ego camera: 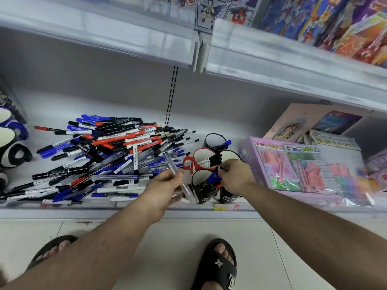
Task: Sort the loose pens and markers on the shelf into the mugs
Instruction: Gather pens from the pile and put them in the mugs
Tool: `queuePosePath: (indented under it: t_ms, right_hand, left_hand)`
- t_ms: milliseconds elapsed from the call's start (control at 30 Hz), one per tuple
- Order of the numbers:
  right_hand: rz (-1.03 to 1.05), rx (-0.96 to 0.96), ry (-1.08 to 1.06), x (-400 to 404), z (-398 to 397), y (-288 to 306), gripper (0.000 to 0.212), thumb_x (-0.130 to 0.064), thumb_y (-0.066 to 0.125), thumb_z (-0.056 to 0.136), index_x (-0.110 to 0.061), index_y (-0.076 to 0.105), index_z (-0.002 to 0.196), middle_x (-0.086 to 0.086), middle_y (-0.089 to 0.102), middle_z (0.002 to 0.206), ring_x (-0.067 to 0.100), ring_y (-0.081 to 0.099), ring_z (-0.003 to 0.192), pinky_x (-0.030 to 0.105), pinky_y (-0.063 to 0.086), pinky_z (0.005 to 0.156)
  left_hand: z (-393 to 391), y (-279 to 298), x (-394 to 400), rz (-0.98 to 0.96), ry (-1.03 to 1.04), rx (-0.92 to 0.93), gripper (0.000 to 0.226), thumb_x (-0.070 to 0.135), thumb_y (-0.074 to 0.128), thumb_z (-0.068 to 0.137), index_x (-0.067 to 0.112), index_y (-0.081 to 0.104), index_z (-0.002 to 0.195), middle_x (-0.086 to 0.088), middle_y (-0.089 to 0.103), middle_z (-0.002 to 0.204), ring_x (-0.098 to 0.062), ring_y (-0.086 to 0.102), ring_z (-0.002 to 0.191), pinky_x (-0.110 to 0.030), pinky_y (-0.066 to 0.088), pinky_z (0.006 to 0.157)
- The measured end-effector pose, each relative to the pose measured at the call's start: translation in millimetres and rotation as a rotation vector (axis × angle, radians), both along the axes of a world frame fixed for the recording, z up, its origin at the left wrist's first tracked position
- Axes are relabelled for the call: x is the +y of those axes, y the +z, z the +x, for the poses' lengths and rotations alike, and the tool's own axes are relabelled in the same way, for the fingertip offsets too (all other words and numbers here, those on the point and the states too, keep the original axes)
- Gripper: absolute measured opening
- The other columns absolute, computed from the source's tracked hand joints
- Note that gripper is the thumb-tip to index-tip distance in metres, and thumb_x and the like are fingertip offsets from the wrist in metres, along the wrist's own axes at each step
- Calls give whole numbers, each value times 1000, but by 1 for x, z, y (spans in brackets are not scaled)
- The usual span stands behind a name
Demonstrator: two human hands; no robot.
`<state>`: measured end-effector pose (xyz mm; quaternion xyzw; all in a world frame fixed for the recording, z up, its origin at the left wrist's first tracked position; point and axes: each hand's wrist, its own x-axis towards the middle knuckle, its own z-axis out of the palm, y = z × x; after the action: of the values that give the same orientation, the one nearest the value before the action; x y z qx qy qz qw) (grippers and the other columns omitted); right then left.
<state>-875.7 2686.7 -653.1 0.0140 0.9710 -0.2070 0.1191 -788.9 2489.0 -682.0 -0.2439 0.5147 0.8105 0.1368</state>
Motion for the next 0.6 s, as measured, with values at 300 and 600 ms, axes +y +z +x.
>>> queuePosePath:
  t_ms: [300, 600]
  right_hand:
    - [-926, -377, -316, -20, 57, 48, 7, -11, 61, 96, -5, 63, 99, 9, 67, 70, 20, 64, 60, 28, 56, 58]
    - [-419, 469, -376, 68, 18, 58, 18, -15, 51, 95, -24, 64, 86, 5, 68, 80, 30, 65, 77, 38, 54, 73]
  left_hand:
    - [-5, 11, 30, 295, 93, 38, 6, 13, 62, 93, 19, 64, 92, -2, 72, 90, -18, 67, 82, -34, 51, 78]
    - [-8, 11, 29, 63, 44, 54, 20, 16, 67, 92, 22, 64, 111, -2, 73, 107, -17, 66, 87, -31, 51, 72]
